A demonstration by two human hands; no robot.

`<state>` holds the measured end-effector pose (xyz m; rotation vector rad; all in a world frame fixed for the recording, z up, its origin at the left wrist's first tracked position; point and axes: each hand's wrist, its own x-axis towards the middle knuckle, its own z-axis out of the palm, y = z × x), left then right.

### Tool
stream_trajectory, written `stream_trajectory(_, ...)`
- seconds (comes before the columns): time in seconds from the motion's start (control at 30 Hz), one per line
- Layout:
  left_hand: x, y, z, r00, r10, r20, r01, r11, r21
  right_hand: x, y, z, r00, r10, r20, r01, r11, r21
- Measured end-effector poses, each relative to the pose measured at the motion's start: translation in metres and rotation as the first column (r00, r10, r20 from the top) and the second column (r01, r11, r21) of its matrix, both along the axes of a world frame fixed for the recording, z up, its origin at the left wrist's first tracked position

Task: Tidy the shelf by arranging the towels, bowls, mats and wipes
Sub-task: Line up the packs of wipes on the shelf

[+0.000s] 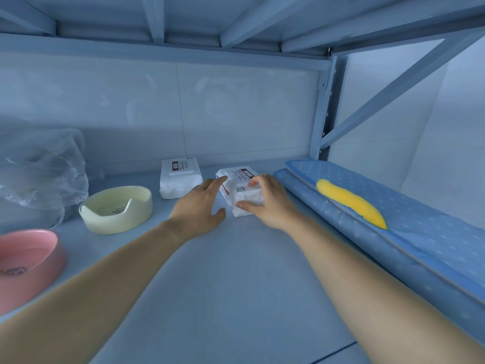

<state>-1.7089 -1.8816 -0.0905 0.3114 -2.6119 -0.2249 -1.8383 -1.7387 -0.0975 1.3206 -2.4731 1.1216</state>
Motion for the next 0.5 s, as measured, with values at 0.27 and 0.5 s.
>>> stream_trajectory(0.27, -0.006, -0.024, 0.013, 0.998, 0.060, 0.026, -0.056, 0.992, -0.111, -0.005, -0.013, 0.009, 0.975, -0.114, -0.193, 0.169, 0.938, 0.302)
stream_trajectory(0.5, -0.016, -0.049, 0.022, 0.979, 0.167, 0.117, -0.142, 0.970, -0.197, -0.016, -0.033, 0.016, 0.970, -0.120, -0.211, 0.163, 0.966, 0.200)
